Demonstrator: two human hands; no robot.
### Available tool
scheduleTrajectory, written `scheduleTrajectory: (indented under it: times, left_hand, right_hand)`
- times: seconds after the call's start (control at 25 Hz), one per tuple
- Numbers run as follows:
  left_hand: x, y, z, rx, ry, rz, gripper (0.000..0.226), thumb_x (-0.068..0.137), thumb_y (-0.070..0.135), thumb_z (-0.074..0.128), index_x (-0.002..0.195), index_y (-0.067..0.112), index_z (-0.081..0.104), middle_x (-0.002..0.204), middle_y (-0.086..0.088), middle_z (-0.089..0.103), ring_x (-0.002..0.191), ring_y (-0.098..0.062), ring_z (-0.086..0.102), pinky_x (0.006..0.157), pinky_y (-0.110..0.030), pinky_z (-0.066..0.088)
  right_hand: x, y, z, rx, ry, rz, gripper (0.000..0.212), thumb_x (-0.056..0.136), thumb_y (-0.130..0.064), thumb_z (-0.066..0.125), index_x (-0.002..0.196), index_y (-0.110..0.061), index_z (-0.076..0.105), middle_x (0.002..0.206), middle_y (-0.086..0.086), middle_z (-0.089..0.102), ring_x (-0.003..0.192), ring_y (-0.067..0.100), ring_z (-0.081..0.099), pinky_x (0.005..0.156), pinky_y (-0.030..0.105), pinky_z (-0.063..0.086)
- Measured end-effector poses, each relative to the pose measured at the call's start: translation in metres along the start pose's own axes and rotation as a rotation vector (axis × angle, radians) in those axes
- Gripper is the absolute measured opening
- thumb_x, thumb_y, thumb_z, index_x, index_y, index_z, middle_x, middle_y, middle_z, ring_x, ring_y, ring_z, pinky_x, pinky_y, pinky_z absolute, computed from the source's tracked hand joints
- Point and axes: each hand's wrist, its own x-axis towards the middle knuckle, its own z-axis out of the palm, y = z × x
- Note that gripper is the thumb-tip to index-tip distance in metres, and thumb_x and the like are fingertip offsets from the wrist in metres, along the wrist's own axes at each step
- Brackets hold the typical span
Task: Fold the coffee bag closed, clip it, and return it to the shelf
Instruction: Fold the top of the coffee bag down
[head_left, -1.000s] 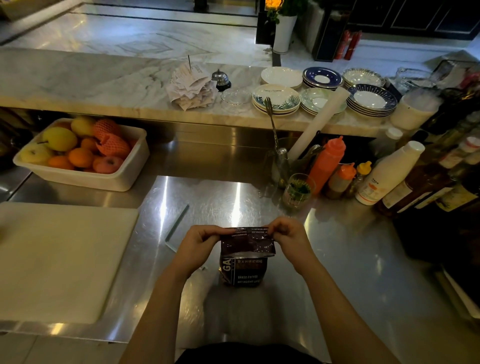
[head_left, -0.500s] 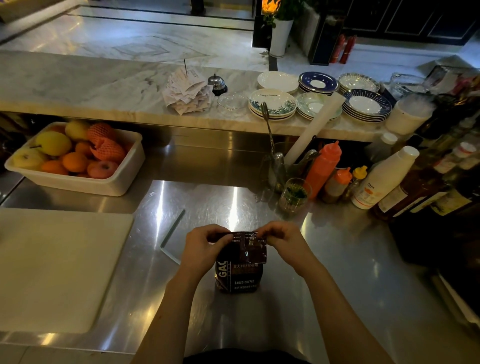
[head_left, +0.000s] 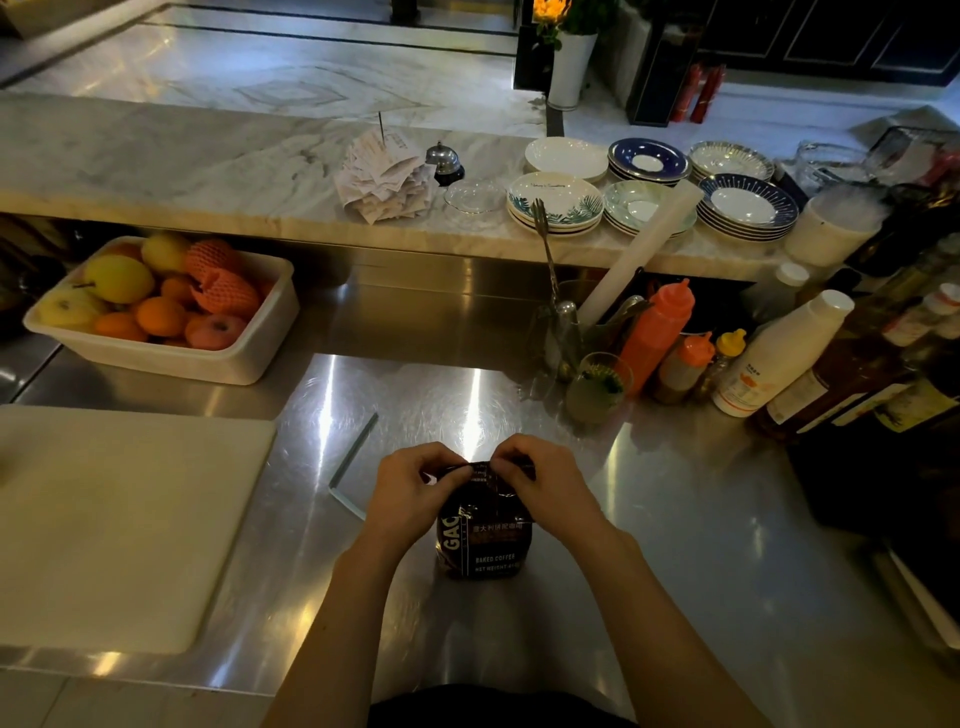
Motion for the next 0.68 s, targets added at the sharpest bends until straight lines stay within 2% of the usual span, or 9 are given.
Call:
scheduleTrajectory:
  times: [0.12, 0.28, 0.44, 0.68]
  left_hand:
    - [-0.004, 0.001, 0.001, 0.003, 0.005, 0.007, 0.008, 0.082, 0.018, 0.076, 0.079, 0.026, 0.074, 0.074, 0.014, 0.072, 0.077, 0.003, 0.065, 0.067, -0.012, 0.043]
    - [-0.006, 0.002, 0.003, 0.005, -0.022, 0.034, 0.008, 0.084, 0.019, 0.075, 0.082, 0.027, 0.075, 0.077, 0.014, 0.073, 0.078, 0.003, 0.066, 0.065, -0.011, 0.043]
    - [-0.009, 0.002, 0.000, -0.029, -0.026, 0.039, 0.005, 0.084, 0.022, 0.075, 0.088, 0.021, 0.078, 0.082, 0.011, 0.075, 0.080, -0.003, 0.068, 0.069, -0.017, 0.049]
    - [-0.010, 0.006, 0.005, -0.001, 0.025, 0.051, 0.004, 0.084, 0.014, 0.074, 0.084, 0.015, 0.078, 0.074, 0.008, 0.073, 0.072, 0.000, 0.067, 0.067, -0.008, 0.046]
  right_hand:
    - [-0.004, 0.001, -0.002, -0.003, -0.026, -0.013, 0.013, 0.089, -0.024, 0.067, 0.083, -0.035, 0.064, 0.082, -0.019, 0.064, 0.080, -0.005, 0.062, 0.068, 0.007, 0.043]
    - [-0.007, 0.004, 0.006, -0.014, 0.098, -0.015, 0.017, 0.084, -0.016, 0.071, 0.074, -0.029, 0.064, 0.075, -0.013, 0.064, 0.075, 0.002, 0.062, 0.067, 0.013, 0.044]
    - [-0.009, 0.005, 0.010, 0.006, 0.149, -0.052, 0.011, 0.083, -0.013, 0.071, 0.076, -0.021, 0.068, 0.075, -0.010, 0.065, 0.075, 0.005, 0.063, 0.070, 0.019, 0.051]
    - [-0.012, 0.008, 0.000, 0.104, 0.076, -0.043, 0.016, 0.083, -0.009, 0.070, 0.078, -0.024, 0.072, 0.075, -0.015, 0.068, 0.077, -0.001, 0.065, 0.069, 0.008, 0.047]
